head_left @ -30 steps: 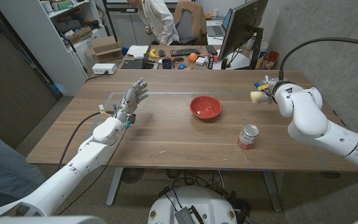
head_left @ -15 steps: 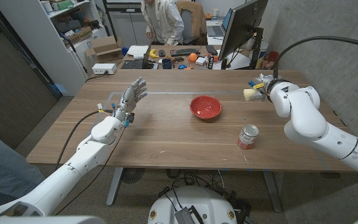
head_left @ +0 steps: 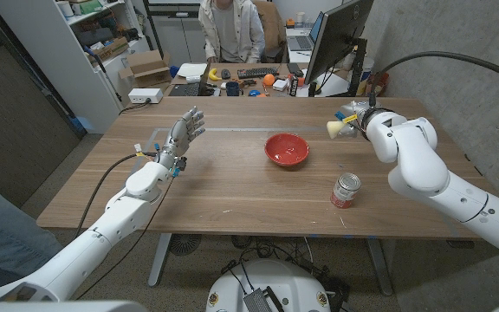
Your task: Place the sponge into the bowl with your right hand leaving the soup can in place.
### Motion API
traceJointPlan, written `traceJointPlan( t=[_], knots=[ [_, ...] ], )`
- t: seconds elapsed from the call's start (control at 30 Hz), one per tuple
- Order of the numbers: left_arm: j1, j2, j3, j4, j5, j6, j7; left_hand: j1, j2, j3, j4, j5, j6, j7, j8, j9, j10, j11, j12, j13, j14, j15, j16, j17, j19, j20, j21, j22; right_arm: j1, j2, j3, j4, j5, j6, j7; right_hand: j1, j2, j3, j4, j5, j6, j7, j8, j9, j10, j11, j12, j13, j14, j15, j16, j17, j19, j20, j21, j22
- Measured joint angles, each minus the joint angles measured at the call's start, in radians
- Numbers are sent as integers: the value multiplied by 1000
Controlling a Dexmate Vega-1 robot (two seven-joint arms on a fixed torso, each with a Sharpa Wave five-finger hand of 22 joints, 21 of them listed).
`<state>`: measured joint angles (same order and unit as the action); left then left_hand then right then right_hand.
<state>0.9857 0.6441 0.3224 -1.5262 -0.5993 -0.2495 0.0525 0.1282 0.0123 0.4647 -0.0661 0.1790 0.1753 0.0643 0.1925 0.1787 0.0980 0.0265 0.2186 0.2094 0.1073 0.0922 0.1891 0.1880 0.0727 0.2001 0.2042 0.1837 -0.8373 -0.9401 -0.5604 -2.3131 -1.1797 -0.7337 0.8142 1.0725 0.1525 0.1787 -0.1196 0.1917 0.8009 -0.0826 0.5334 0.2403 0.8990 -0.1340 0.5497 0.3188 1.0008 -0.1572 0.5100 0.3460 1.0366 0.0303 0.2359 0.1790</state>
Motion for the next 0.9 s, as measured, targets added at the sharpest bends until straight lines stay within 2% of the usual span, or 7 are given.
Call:
traceJointPlan(
  t=[0.9],
  knots=[
    [9,2,-9,-20,4,0,18,0,0,-4,-4,0,0,0,0,0,3,-3,0,0,0,0,0,0,0,0,0,0,13,100,9,16,-36,122,-9,2,-2,0,0,-1,4,4,-3,4,6,2,0,14,9,-2,-4,14,0,0,0,0]
  ],
)
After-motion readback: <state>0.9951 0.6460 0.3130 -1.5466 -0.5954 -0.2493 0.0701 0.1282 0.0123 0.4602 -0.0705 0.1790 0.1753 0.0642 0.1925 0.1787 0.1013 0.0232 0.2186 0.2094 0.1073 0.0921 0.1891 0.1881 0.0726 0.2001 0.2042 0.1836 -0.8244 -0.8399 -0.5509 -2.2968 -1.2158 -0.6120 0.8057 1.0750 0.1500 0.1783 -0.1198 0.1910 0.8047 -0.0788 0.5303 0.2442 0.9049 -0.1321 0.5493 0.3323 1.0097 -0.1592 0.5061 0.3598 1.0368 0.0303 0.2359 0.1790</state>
